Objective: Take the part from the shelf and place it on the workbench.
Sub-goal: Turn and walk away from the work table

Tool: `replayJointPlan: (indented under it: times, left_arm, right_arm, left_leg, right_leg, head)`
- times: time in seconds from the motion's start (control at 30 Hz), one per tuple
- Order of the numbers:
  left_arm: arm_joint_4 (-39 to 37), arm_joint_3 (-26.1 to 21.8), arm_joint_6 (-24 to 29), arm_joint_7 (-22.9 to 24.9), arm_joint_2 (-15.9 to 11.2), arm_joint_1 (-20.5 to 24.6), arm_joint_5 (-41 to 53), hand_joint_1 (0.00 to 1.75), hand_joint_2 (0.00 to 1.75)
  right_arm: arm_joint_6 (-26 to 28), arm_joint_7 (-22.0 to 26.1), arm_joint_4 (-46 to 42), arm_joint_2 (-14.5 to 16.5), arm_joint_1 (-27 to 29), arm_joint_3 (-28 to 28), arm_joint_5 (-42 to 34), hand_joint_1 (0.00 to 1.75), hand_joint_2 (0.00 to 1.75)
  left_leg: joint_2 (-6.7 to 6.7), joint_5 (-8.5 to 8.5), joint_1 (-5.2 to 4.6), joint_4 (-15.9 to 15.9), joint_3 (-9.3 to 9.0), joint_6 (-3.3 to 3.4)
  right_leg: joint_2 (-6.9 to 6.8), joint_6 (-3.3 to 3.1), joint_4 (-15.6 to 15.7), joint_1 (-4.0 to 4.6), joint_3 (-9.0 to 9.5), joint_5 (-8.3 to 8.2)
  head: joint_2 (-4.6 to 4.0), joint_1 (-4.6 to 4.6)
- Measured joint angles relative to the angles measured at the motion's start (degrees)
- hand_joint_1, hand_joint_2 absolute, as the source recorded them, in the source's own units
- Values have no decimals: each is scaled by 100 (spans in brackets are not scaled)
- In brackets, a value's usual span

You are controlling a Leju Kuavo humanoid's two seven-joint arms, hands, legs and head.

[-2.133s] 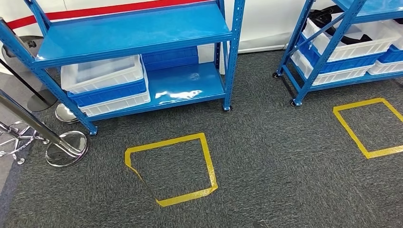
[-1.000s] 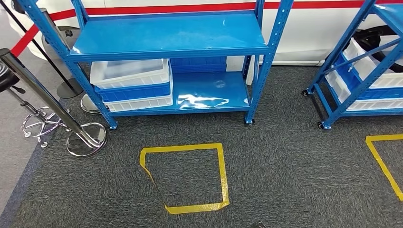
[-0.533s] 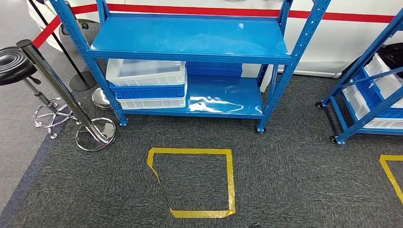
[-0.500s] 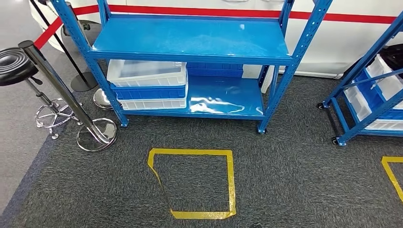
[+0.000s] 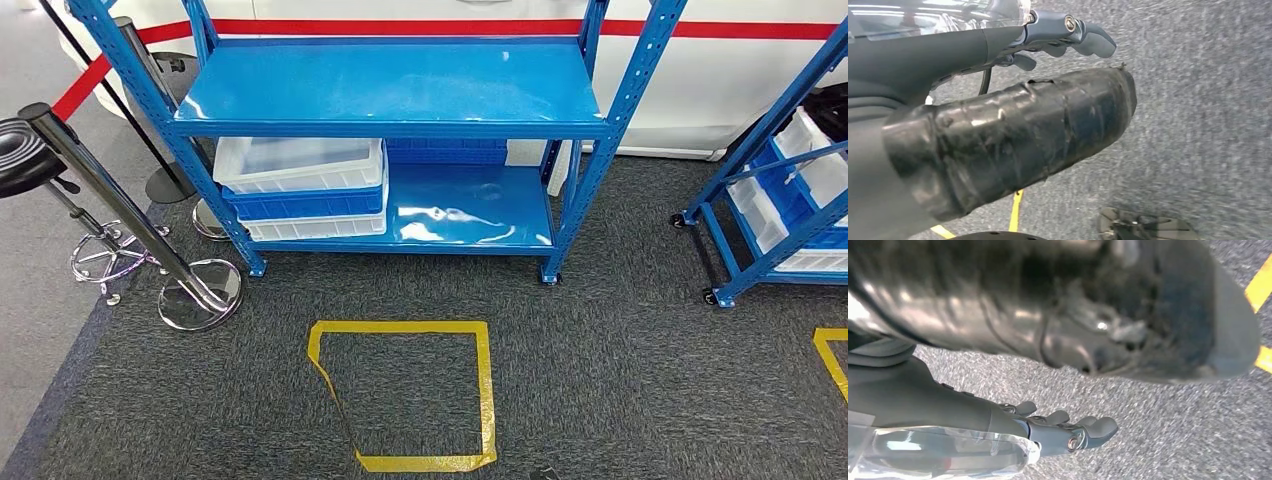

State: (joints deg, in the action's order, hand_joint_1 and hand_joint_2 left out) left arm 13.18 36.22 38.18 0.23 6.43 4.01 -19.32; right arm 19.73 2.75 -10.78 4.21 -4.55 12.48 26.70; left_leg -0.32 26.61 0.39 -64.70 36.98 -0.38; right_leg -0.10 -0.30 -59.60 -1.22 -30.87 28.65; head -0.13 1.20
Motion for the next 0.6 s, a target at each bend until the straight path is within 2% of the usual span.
replayJointPlan:
  times: [0.03, 0.07, 0.17, 0.23, 0.27, 0.33, 0.37, 0.4, 0.43, 0.5, 0.53, 0.57, 0.6]
  left_arm:
    - [0, 1, 0, 4, -1, 8, -3, 0, 0]
    - [0, 2, 0, 8, -1, 14, -7, 0, 0]
    - [0, 4, 0, 23, -1, 7, -15, 0, 0]
    - [0, 4, 0, 35, -3, -8, -19, 0, 0]
    - [0, 4, 0, 40, -4, -7, -20, 0, 0]
    - [0, 4, -2, 43, 0, 8, -16, 0, 0]
    - [0, 5, -4, 45, 2, 12, -14, 0, 0]
    - [0, 5, -5, 48, 4, 10, -14, 0, 0]
    - [0, 6, -7, 52, 4, 3, -14, 0, 0]
    - [0, 6, -8, 61, 4, -10, -15, 0, 0]
    - [0, 6, -9, 64, 4, -6, -15, 0, 0]
    - [0, 6, -10, 64, 4, 3, -14, 0, 0]
    - [0, 7, -10, 64, 4, 12, -14, 0, 0]
  right_arm:
    - [-4, 2, 1, 3, -4, 0, -5, 0, 0]
    - [-4, 4, 1, 5, -9, 0, -10, 0, 0]
    - [-4, 8, 1, 7, -20, 0, -22, 0, 0]
    - [-4, 10, 0, 6, -25, 0, -27, 0, 0]
    - [-4, 10, 0, 6, -26, 0, -28, 0, 0]
    - [-15, 11, 1, 10, -22, 0, -36, 0, 0]
    - [-22, 11, 1, 12, -18, 0, -43, 0, 0]
    - [-30, 11, 1, 14, -13, 0, -54, 0, 0]
    - [-33, 10, 1, 13, -9, 0, -66, 0, 0]
    - [-34, 10, 1, 5, -7, 0, -86, 0, 0]
    - [-34, 10, 2, 2, -11, 0, -91, 0, 0]
    - [-34, 10, 2, 0, -17, 0, -95, 0, 0]
    - [-35, 10, 3, 1, -21, 0, -98, 0, 0]
  left_leg:
    - [4, -94, -15, 295, -124, 35]
    - [5, -105, -31, 462, -196, 66]
    - [-5, -43, -36, 573, -270, 147]
    - [-5, -48, -8, 663, -355, 204]
    - [-2, -46, 4, 698, -396, 230]
    - [0, -9, -5, 711, -447, 279]
    - [-3, 13, -9, 710, -472, 295]
    - [-9, 42, -12, 710, -510, 304]
    - [-18, 73, -12, 708, -554, 301]
    - [-37, 151, -12, 695, -638, 268]
    - [-46, 197, -22, 673, -651, 235]
    - [-54, 232, -33, 651, -652, 198]
    - [-59, 257, -44, 637, -641, 163]
  right_leg:
    - [0, 28, -1, 7, 14, 28]
    - [-2, 61, 5, 12, 16, 48]
    - [-12, 156, 55, 12, 51, 77]
    - [-11, 204, -123, 14, 6, 196]
    - [-9, 217, -350, 13, -101, 308]
    - [-7, 229, -1102, 17, -537, 576]
    - [-7, 234, -1384, 15, -729, 626]
    - [-7, 237, -1510, 13, -855, 562]
    - [-7, 237, -1382, 10, -852, 378]
    - [-6, 223, -708, 4, -631, -119]
    - [-2, 210, -386, 14, -510, -252]
    - [4, 183, -179, 16, -428, -315]
    - [13, 151, -90, 25, -393, -302]
  head:
    - [0, 0]
    - [0, -3]
    - [1, -11]
    - [1, -19]
    - [1, -27]
    - [0, -45]
    - [1, -52]
    - [1, -56]
    - [1, -60]
    - [0, -66]
    - [0, -69]
    - [0, -70]
    - [0, -70]
